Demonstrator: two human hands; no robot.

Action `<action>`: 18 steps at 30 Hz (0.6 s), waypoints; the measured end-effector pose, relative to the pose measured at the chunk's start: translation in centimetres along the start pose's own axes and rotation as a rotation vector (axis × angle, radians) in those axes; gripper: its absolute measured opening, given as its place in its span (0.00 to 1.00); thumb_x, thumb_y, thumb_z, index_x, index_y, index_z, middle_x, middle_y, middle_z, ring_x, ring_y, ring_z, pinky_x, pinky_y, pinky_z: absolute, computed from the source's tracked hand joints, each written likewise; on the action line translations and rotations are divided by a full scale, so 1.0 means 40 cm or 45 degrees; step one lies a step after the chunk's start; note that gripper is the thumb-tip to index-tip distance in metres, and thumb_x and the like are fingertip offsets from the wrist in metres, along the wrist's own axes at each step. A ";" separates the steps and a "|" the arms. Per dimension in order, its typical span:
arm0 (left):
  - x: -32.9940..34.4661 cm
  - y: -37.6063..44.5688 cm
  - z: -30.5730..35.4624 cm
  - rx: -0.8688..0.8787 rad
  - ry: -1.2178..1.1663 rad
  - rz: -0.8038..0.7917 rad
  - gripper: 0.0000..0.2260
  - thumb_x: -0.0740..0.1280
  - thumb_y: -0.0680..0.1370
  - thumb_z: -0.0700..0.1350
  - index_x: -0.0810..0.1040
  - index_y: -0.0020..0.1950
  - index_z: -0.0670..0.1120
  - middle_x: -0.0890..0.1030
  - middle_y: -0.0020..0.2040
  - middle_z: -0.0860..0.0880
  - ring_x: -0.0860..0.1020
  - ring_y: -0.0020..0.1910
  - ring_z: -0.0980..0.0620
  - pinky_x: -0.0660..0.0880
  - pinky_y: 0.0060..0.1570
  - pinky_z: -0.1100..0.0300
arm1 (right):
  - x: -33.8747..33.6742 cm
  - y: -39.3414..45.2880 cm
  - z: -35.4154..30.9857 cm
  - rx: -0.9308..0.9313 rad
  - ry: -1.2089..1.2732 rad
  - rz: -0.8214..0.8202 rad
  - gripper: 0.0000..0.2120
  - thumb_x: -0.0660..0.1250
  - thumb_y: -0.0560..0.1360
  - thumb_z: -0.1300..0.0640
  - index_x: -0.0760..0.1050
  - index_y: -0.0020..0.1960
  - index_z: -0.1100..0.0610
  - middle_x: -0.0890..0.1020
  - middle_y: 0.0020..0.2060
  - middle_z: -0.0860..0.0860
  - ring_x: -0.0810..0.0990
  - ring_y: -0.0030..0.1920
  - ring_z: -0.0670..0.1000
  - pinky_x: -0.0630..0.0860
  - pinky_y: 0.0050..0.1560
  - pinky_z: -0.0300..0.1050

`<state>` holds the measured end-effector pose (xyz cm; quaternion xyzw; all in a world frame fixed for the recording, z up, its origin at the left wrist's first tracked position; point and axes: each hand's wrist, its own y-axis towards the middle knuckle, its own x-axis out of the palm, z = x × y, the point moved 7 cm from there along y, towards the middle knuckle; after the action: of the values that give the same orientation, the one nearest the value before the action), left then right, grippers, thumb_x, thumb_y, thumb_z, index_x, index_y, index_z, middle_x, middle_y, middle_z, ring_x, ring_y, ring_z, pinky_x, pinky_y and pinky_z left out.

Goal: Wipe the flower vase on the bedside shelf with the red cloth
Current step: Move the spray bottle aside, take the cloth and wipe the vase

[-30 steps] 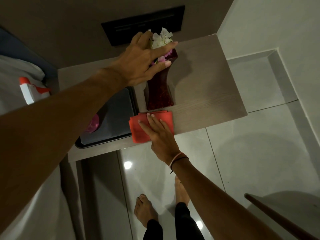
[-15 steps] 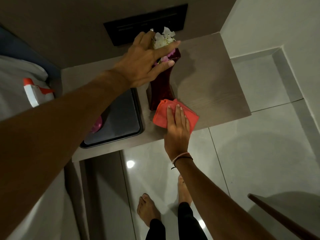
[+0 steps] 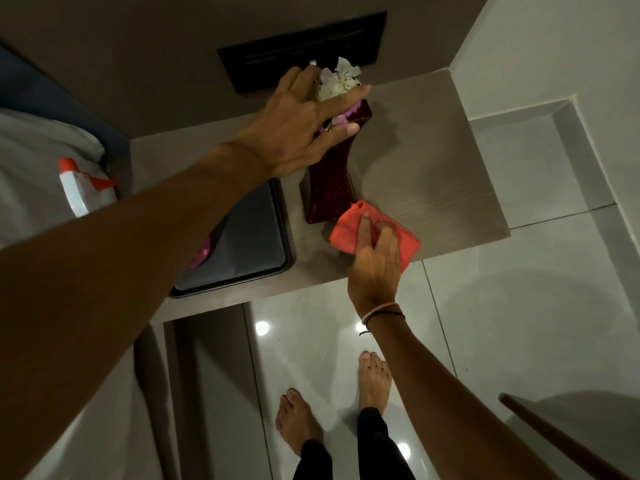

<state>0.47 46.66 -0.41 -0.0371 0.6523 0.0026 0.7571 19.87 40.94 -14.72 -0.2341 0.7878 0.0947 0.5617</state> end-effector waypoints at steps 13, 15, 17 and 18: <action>-0.008 -0.015 0.019 -0.009 0.029 0.047 0.27 0.51 0.83 0.61 0.60 0.81 0.55 0.66 0.75 0.35 0.66 0.73 0.36 0.58 0.77 0.47 | 0.033 -0.004 -0.076 -0.008 -0.024 0.017 0.25 0.55 0.85 0.56 0.57 0.80 0.61 0.77 0.66 0.66 0.76 0.66 0.64 0.71 0.71 0.61; -0.012 -0.016 0.025 0.001 0.021 0.053 0.26 0.52 0.83 0.60 0.60 0.81 0.55 0.66 0.75 0.35 0.66 0.73 0.37 0.58 0.76 0.48 | 0.034 -0.005 -0.081 0.014 -0.035 0.048 0.24 0.58 0.85 0.57 0.60 0.79 0.62 0.78 0.63 0.66 0.78 0.62 0.63 0.74 0.68 0.60; -0.017 -0.019 0.030 0.008 0.015 0.062 0.26 0.53 0.84 0.59 0.61 0.81 0.53 0.67 0.75 0.34 0.66 0.72 0.36 0.59 0.76 0.47 | 0.034 -0.009 -0.090 -0.003 -0.057 0.078 0.25 0.61 0.84 0.58 0.62 0.78 0.62 0.80 0.61 0.66 0.80 0.60 0.63 0.76 0.65 0.61; -0.019 -0.019 0.033 0.012 0.016 0.064 0.26 0.53 0.84 0.58 0.61 0.81 0.53 0.67 0.75 0.33 0.66 0.73 0.36 0.59 0.76 0.46 | 0.034 -0.010 -0.094 -0.015 -0.061 0.082 0.25 0.63 0.83 0.58 0.63 0.78 0.62 0.80 0.61 0.66 0.80 0.59 0.63 0.77 0.65 0.61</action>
<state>1.68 46.00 0.56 -0.0173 0.6577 0.0184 0.7529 16.55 38.68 -14.63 -0.2098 0.7806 0.1231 0.5758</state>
